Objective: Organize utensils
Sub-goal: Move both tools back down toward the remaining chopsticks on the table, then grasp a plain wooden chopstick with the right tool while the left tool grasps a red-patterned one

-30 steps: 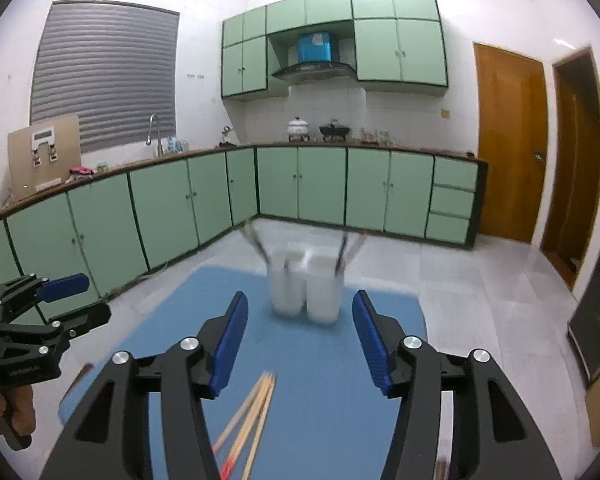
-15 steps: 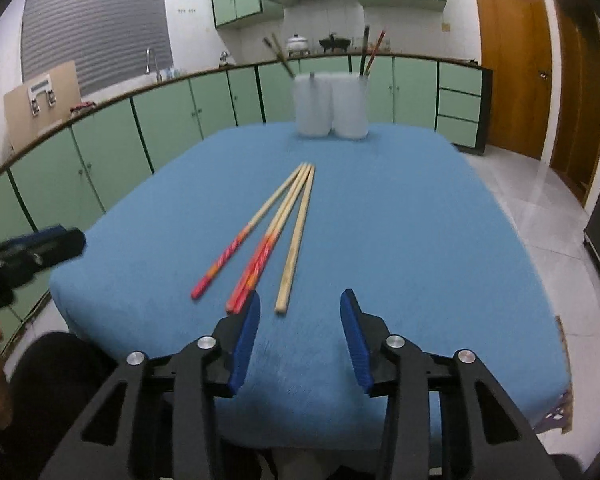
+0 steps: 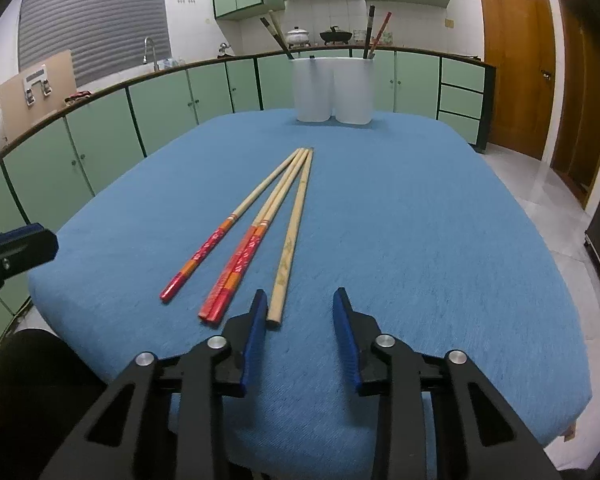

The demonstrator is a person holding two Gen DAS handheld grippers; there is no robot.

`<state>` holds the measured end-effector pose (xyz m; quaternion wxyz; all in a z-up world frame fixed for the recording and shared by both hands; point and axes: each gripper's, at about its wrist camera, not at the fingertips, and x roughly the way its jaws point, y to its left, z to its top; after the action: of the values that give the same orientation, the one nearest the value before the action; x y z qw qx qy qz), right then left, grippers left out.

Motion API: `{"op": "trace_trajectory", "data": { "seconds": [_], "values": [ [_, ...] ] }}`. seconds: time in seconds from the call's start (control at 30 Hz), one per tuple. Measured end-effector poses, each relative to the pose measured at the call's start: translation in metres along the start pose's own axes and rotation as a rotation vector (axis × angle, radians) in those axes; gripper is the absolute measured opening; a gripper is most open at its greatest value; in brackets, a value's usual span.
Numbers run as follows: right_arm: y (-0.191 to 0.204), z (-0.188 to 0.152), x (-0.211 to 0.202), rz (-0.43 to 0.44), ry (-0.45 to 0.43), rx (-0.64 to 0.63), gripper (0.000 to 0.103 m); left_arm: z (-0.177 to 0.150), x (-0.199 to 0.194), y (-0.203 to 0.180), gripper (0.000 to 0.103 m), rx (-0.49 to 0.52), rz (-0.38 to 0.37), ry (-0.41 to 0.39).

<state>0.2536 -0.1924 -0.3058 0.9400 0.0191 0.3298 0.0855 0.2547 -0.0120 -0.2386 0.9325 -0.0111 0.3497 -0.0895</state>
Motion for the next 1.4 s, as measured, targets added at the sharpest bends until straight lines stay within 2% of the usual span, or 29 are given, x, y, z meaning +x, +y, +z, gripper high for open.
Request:
{"op": "trace_trajectory", "data": {
  "seconds": [0.13,0.2,0.6,0.93,1.03,1.13,1.27,1.4],
  "values": [
    [-0.006,-0.001,0.0,-0.011,-0.003,0.008,0.013,0.0,0.009,-0.01,0.062,0.022,-0.007,0.011],
    [-0.011,-0.001,-0.001,-0.018,-0.004,0.018,0.009,0.0,0.015,-0.017,0.062,0.034,-0.013,0.017],
    [-0.037,-0.004,-0.006,-0.077,-0.01,0.099,0.008,-0.005,0.046,-0.047,0.062,0.086,-0.028,0.055],
    [-0.044,-0.005,-0.007,-0.079,-0.018,0.11,0.008,-0.007,0.068,-0.059,0.062,0.102,-0.02,0.087],
    [-0.044,-0.006,-0.007,-0.077,-0.022,0.103,0.008,-0.007,0.071,-0.06,0.053,0.101,-0.008,0.085],
    [-0.043,-0.009,-0.008,-0.081,-0.028,0.097,0.009,-0.006,0.072,-0.06,0.037,0.093,-0.014,0.077],
    [-0.042,-0.009,-0.008,-0.086,-0.029,0.083,0.009,-0.005,0.073,-0.06,0.008,0.085,-0.036,0.075],
    [-0.04,-0.009,-0.009,-0.087,-0.025,0.077,0.009,-0.004,0.071,-0.06,0.005,0.068,-0.053,0.067]
  ]
}}
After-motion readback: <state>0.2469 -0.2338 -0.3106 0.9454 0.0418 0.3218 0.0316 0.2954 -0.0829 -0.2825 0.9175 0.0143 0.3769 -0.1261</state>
